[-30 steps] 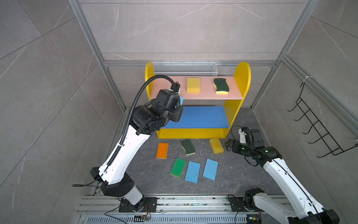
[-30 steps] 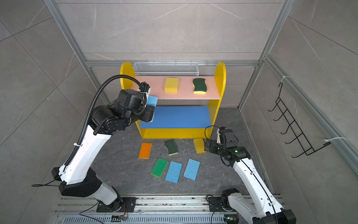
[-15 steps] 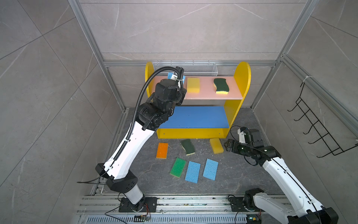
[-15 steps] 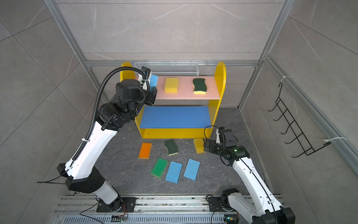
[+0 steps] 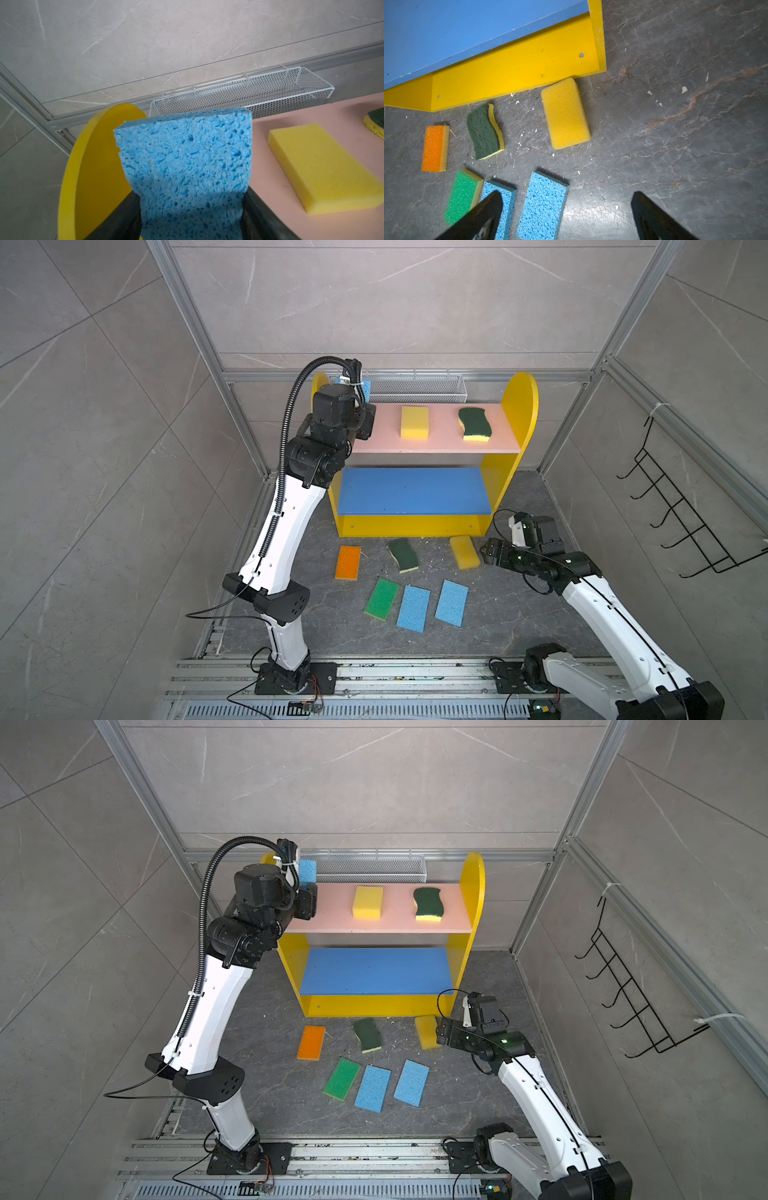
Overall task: Arrange cleaning sponges on a shelf
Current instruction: Place the cleaning sponge on the shelf.
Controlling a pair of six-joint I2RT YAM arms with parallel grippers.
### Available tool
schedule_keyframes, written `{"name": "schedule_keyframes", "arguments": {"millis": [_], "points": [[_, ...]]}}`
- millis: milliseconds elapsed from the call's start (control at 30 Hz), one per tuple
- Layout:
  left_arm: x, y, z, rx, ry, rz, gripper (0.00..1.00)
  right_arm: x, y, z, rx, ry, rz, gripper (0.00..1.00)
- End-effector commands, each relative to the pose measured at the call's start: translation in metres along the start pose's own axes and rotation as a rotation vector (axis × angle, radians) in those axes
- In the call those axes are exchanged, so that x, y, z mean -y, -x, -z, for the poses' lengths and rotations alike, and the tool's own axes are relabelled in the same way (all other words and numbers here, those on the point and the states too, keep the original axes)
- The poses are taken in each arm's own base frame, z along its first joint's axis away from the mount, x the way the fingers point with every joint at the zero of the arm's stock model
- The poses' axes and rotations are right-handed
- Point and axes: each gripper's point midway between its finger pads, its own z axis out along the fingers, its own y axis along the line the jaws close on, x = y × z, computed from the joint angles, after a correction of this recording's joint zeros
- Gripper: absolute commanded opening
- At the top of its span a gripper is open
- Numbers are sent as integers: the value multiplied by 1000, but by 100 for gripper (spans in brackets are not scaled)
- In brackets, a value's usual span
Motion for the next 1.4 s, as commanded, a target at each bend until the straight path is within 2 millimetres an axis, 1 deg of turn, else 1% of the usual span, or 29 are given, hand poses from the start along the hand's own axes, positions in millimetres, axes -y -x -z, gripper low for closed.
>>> {"name": "schedule_keyframes", "arguments": {"millis": [0,300,500,600,633,733,1067,1367], "points": [[6,7,-6,30,-34,46,70,-2,2,-1,0,12,-4,99],[13,-10,-26,-9,-22,42,70,-2,0,-6,-13,10,-4,99],[8,-21,-35,-37,28,41,70,-1,-1,-8,-21,7,-1,99],[9,-25,-37,-48,27,46,70,0,-1,-9,-20,1,3,99],[5,-26,-37,-53,54,44,70,1,-1,-10,-23,0,3,99],[3,-32,-41,-67,76,39,71,-1,0,-11,-25,7,1,99],[3,-51,-61,-105,92,22,74,-3,0,-14,-34,16,-10,98],[3,-59,-70,-120,96,26,76,-3,2,-14,-34,14,-5,98]]}}
